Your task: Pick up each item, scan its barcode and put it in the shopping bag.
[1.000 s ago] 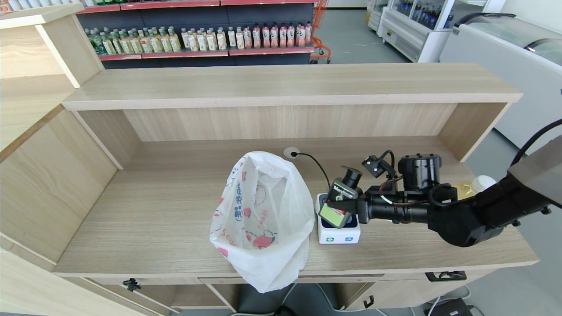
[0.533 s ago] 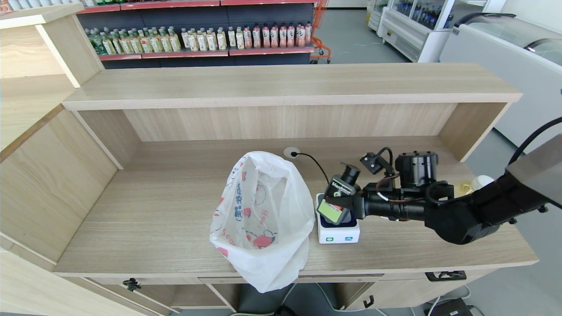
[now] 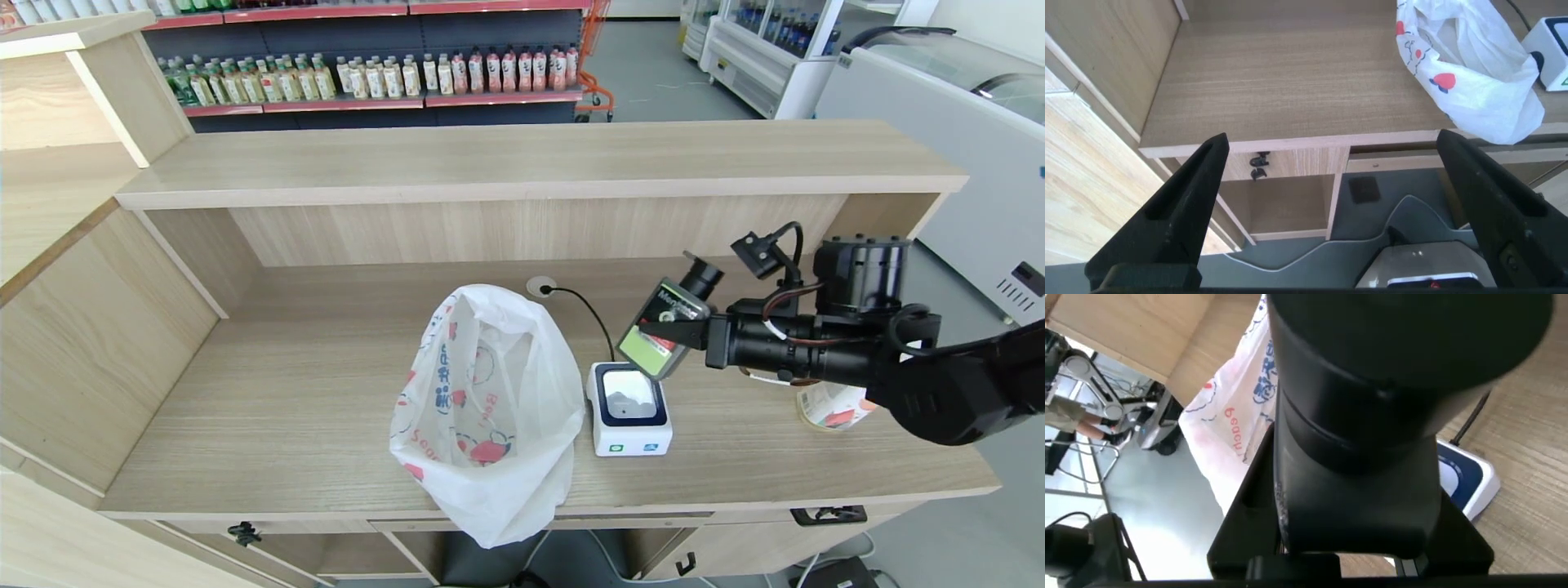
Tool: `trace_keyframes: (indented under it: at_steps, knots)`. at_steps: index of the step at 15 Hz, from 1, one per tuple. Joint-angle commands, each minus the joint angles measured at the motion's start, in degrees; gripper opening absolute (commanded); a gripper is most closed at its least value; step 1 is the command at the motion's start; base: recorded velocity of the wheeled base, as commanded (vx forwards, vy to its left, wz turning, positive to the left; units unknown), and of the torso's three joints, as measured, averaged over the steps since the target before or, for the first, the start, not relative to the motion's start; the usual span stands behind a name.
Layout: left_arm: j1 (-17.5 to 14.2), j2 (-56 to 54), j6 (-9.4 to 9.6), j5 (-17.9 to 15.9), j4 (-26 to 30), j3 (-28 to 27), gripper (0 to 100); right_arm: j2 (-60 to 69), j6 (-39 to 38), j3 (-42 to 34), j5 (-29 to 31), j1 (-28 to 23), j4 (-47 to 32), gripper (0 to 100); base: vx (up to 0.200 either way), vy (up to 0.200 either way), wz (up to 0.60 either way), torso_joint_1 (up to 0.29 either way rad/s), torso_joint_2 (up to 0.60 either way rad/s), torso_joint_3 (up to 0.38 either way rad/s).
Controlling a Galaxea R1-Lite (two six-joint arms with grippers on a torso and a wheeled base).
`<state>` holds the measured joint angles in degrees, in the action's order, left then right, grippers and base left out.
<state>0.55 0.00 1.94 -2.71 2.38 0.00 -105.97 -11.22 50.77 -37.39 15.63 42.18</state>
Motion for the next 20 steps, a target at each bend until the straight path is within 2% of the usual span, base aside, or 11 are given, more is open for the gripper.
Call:
trace_keyframes:
  at_steps: [1,7,9,11,12,17,18,20]
  knots:
    - [-0.02,0.09,0.0,-0.02,0.0,0.0,100,3.14,-0.03,0.2,0.3,-0.6,0.1,0,0.0,0.2,0.0,-0.017,-0.01,0.007]
    - [-0.02,0.0,0.08,-0.02,0.0,0.0,100,5.43,0.67,3.02,0.91,-0.34,-3.51,0,0.0,0.2,0.0,0.007,0.0,0.003]
    - [-0.02,0.0,-0.09,-0.02,0.0,0.0,100,4.81,2.69,3.1,2.23,-0.6,-3.42,0,0.0,0.0,0.0,0.0,0.0,0.0]
    - [-0.02,0.0,-0.09,-0.02,0.0,0.0,100,1.3,6.91,3.98,8.91,-0.6,-1.84,0,0.0,0.0,0.0,0.0,0.0,0.0]
    - [-0.02,0.09,-0.09,-0.02,0.0,0.0,100,0.42,6.73,3.72,9.53,-0.6,-0.7,0,0.0,0.0,0.0,0.0,0.0,0.0]
    - [-0.02,0.0,-0.09,-0.02,0.0,0.0,100,-4.15,9.19,2.31,9.88,1.69,8.8,0,0.0,0.0,0.0,0.0,0.0,0.0]
    - [-0.02,0.09,-0.09,-0.02,0.0,0.0,100,-6.7,13.59,1.43,9.79,1.25,13.19,0,0.0,0.0,0.0,0.0,0.0,0.0]
    - [-0.02,0.0,-0.09,-0.02,0.0,0.0,100,-9.78,15.96,-4.02,9.35,0.98,22.33,0,0.0,0.0,0.0,0.0,0.0,0.0]
